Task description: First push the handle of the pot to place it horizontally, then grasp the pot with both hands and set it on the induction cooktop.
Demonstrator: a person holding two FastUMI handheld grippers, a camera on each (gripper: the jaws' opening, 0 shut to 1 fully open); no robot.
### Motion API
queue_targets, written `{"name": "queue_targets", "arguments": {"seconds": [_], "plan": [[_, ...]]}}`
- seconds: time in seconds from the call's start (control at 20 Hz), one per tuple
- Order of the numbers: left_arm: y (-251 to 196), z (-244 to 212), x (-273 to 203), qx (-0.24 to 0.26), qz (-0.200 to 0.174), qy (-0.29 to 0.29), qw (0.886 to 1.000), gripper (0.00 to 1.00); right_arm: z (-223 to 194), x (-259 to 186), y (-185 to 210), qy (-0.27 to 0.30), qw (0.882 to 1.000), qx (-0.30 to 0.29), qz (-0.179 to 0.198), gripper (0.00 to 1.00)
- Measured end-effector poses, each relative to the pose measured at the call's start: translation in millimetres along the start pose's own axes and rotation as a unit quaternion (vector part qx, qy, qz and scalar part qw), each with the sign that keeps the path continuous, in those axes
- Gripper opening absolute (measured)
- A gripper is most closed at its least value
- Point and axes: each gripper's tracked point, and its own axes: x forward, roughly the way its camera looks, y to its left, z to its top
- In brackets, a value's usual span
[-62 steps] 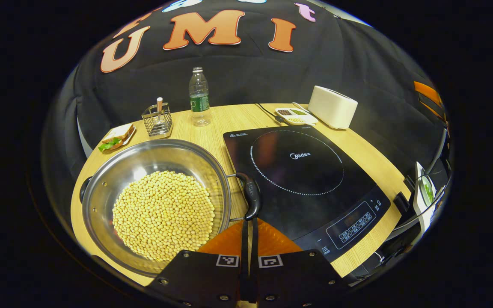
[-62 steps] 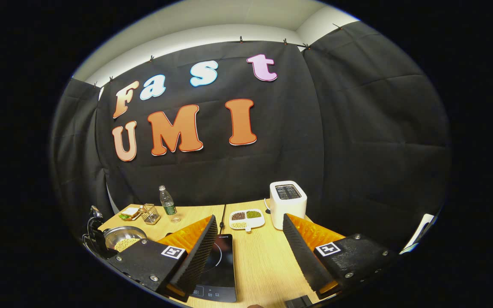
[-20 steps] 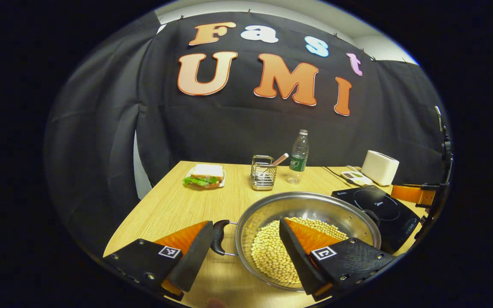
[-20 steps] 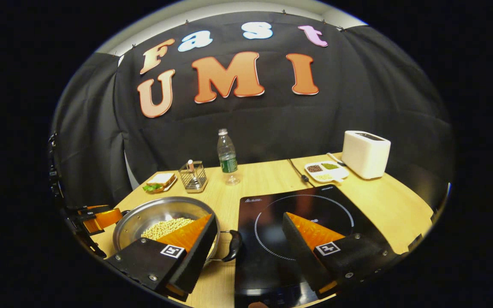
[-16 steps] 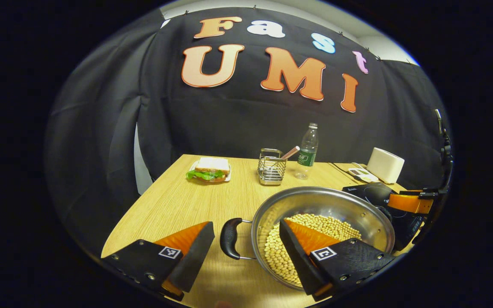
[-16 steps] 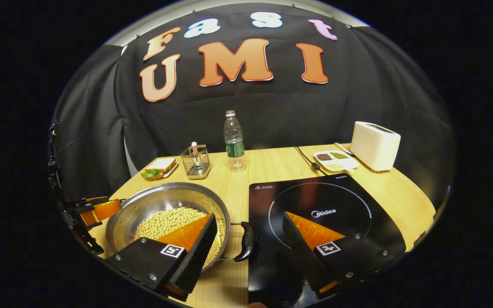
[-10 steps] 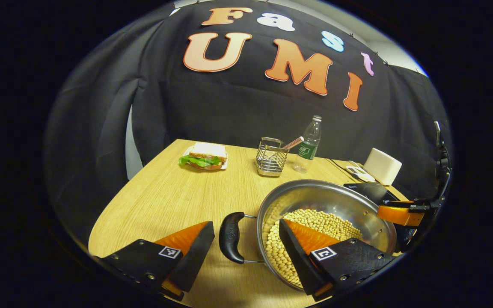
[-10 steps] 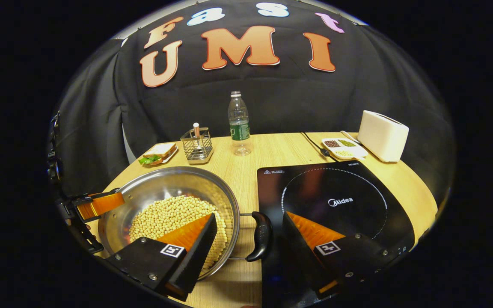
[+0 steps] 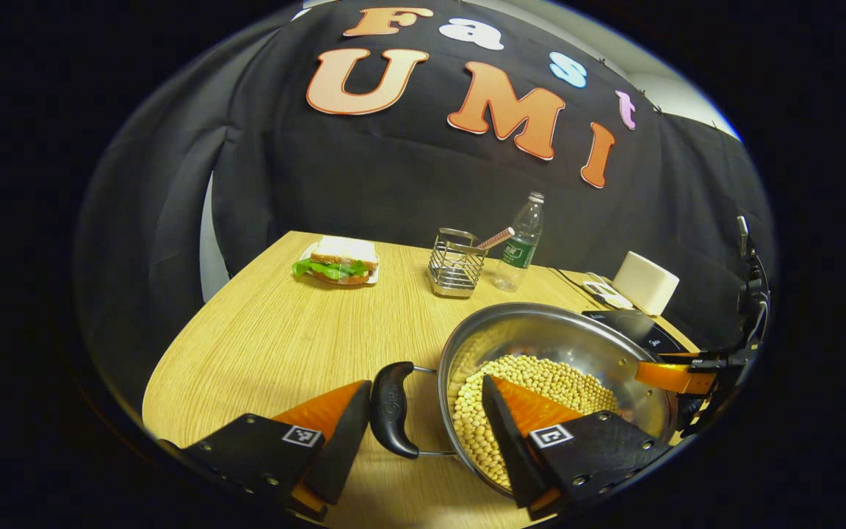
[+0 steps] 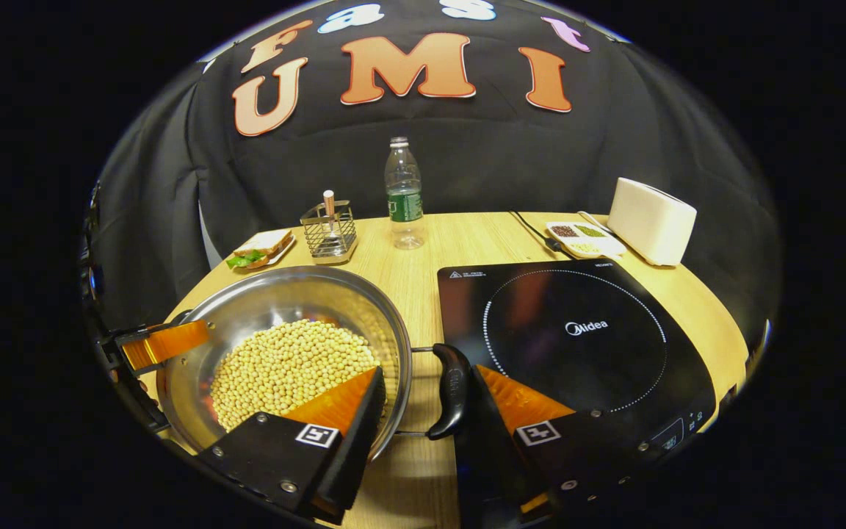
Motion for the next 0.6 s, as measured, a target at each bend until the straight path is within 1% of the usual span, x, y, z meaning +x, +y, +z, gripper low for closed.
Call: {"name": "queue_targets", "arguments": {"seconds": [0.05,0.1,0.15,0.3,0.4,0.45,0.5,0.6], "plan": [[3,-2,0,-0.002,0.007,0.004,1.0,0.8,1,1,0,0.0,1.0,0.005,0.001,0.66],[3,-2,0,-0.008,0.008,0.006,1.0,0.74,0,0,0,-0.001,1.0,0.009,0.0,0.65],[5,0,-2,-0.015,0.009,0.005,1.0,0.61,0,1,0,-0.002,1.0,0.01,0.0,0.64],[7,-1,0,-0.034,0.02,0.007,0.999,0.53,2,2,-1,-0.008,1.0,0.017,0.005,0.6],[7,-2,-5,-0.043,0.028,0.008,0.999,0.49,5,2,1,-0.01,1.0,0.027,0.01,0.53],[8,-4,-10,-0.049,0.033,0.012,0.998,0.46,3,4,1,-0.006,0.999,0.029,0.014,0.48],[8,-4,-15,-0.053,0.038,0.013,0.998,0.47,5,4,1,-0.005,0.999,0.031,0.018,0.47],[6,-6,-20,-0.061,0.045,0.015,0.997,0.45,3,5,2,0.002,0.999,0.031,0.024,0.44]]}}
